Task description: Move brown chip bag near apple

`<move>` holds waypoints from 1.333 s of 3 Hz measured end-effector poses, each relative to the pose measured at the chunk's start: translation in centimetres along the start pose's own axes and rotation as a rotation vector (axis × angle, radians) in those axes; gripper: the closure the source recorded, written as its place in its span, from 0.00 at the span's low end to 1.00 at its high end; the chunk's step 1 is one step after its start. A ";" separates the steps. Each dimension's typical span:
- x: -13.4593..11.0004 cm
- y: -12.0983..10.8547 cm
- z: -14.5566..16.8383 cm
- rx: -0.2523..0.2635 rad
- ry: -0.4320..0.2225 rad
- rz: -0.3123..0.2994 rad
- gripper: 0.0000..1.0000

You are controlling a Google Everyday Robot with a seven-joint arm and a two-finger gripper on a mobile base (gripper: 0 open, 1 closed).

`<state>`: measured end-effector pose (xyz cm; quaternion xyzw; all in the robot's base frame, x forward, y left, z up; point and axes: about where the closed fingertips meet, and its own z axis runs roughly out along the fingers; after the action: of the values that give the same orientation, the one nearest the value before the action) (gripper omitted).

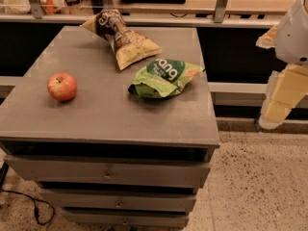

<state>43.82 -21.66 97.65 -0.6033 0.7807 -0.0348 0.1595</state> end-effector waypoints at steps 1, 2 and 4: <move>0.0 0.0 0.0 0.000 0.000 0.000 0.00; -0.4 -0.5 -0.2 0.019 0.000 0.019 0.00; -2.8 -6.2 0.6 0.101 -0.325 0.159 0.00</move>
Offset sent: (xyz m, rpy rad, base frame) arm 0.0127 0.0041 0.0039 0.0024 -0.0132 -0.0523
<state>50.38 -20.53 99.15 -0.5287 0.7870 0.0364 0.3159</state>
